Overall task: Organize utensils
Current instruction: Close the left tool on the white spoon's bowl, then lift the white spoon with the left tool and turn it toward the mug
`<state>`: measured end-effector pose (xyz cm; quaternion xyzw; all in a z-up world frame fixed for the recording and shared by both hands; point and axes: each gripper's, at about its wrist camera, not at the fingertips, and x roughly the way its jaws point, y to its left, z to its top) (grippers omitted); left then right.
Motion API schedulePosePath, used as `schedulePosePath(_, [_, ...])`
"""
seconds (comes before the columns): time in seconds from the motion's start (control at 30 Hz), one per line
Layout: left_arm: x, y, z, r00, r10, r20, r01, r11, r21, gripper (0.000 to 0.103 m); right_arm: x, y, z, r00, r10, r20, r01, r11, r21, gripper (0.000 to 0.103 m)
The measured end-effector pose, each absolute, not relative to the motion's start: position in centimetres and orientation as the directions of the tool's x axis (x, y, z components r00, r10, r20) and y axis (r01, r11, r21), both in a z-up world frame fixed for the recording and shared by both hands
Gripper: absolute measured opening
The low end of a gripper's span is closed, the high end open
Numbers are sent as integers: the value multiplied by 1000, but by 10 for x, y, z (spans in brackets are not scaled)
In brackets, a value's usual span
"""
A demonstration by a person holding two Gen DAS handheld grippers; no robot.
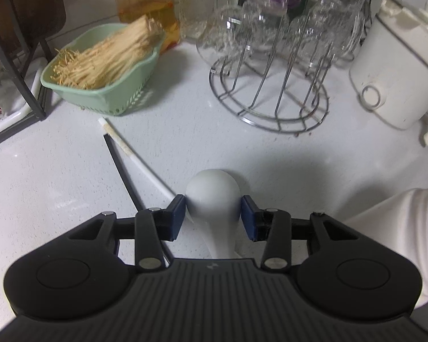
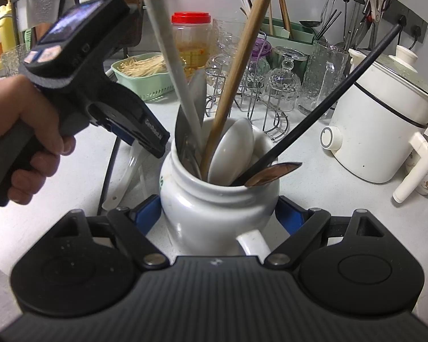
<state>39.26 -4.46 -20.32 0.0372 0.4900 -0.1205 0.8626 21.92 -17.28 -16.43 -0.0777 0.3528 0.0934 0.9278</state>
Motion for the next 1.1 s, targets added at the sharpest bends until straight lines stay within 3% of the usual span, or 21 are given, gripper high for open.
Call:
schedulePosePath(0.27, [375,-34,-187,521,-240,-819,273,956,-107,48,222,-169,-166,742,102,-662,-215,972,-92,89])
schedulePosePath(1.1, [335,-22,-215,405,-333,-852,334,921,-202,47,237,-157,-170,746,65,-663,-214,966,-145,91])
